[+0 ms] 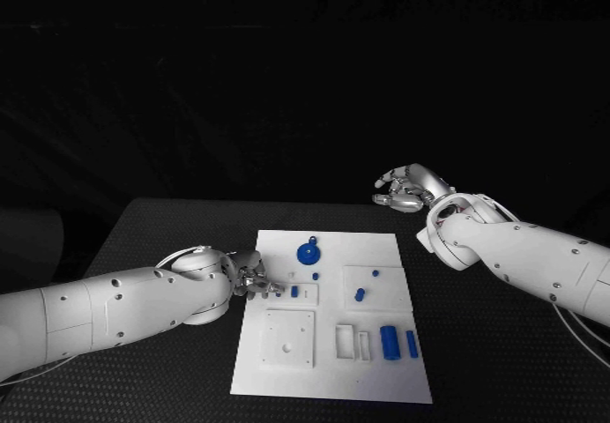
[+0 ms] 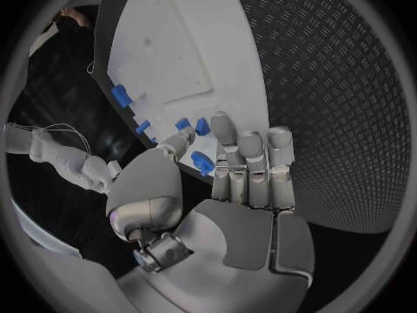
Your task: Assemble the parts on the task board
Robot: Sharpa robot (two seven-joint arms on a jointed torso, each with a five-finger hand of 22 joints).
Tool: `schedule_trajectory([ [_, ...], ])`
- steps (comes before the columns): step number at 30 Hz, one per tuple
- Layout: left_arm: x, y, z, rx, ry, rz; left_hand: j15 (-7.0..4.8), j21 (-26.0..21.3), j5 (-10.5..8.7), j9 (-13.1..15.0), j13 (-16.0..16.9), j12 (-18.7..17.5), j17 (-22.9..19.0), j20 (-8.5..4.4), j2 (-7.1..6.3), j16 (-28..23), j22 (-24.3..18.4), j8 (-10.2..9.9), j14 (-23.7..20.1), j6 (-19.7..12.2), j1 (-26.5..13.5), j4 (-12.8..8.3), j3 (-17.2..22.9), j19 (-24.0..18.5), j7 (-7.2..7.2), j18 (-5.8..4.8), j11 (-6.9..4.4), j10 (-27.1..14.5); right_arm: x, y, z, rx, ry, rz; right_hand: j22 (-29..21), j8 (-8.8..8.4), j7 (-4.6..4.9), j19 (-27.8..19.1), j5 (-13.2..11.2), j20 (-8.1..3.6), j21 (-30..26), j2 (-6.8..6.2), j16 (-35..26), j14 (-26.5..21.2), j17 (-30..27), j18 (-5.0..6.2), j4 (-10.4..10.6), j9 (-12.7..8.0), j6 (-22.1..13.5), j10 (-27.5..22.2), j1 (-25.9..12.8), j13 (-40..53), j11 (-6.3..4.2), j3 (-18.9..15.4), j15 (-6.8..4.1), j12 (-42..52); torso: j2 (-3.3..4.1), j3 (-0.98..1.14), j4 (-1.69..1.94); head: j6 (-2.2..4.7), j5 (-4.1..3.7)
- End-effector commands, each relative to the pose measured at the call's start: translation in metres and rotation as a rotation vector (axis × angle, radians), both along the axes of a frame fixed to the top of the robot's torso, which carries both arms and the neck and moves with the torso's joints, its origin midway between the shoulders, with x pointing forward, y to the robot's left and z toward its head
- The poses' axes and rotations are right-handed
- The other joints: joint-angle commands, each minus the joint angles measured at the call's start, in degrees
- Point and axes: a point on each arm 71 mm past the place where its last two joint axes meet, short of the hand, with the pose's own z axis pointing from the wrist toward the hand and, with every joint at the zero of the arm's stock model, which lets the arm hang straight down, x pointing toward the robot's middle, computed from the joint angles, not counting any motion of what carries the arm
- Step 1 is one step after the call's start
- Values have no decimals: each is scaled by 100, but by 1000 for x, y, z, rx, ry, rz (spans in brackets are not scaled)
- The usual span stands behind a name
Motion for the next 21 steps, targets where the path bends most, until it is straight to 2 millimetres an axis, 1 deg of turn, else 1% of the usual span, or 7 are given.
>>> schedule_trajectory([
  [1,1,0,3,-7,-32,17,13,-17,-36,65,13,-24,1,-656,-142,-16,84,45,-46,-1,9,155,58,-33,-10,59,-7,-46,0,1,0,-1,1,9,104,19,26,35,22,9,-20,45,32,-34,-5,299,26,8,3,-29,-15,-6,3,-17,5,26,-3,4,2,-2,-3],
  [8,12,-1,24,-103,-98,65,8,-25,-87,94,31,-52,-6,-662,-427,-43,82,10,-84,-113,103,608,107,-45,18,57,12,-102,0,0,0,-1,1,8,104,19,27,35,35,10,-21,46,32,-35,-7,299,30,8,3,-29,-20,-9,3,-18,5,28,-1,-1,-2,12,-8],
  [9,14,-2,28,-127,-114,72,20,-37,-87,62,21,-80,-16,-661,-442,-69,79,-80,-116,-292,136,632,99,-62,62,57,46,-146,0,0,-1,-1,1,8,104,19,27,35,36,10,-21,47,32,-34,-7,299,31,8,3,-29,-20,-9,3,-18,5,28,-2,1,0,11,-9],
  [14,22,-8,48,-308,-191,88,127,-210,-67,94,-59,-288,-107,-585,-411,-292,32,-76,-383,-523,478,681,8,-286,156,-6,148,-459,0,0,-1,-1,1,7,104,19,27,35,40,10,-21,48,33,-34,-8,299,32,8,3,-29,-21,-10,3,-18,5,29,-1,0,4,27,-19],
  [18,26,-14,57,-418,-240,54,388,-582,39,141,-270,-731,-294,-373,-176,-729,-90,-55,-767,-813,1145,326,-192,-678,310,-143,320,-874,0,0,-1,-1,2,6,104,19,27,36,42,10,-21,48,33,-34,-8,299,32,8,3,-29,-21,-11,3,-18,5,30,1,1,-2,46,-28],
  [19,26,-17,58,-430,-252,38,466,-694,155,144,-351,-895,-359,-302,-123,-883,-130,-52,-875,-889,1369,147,-246,-774,362,-162,366,-989,0,0,-1,0,3,6,104,19,27,36,43,10,-21,48,33,-34,-8,299,32,8,3,-29,-21,-12,3,-18,5,30,1,2,-1,50,-33],
  [21,26,-24,61,-457,-275,-20,694,-943,599,145,-544,-1289,-487,-89,61,-1206,-207,-47,-1128,-1025,2000,-486,-260,-1027,464,-208,509,-1273,0,0,-1,0,3,6,104,19,27,36,44,10,-21,49,33,-34,-8,299,32,8,3,-29,-21,-12,3,-18,5,30,2,5,1,55,-41],
])
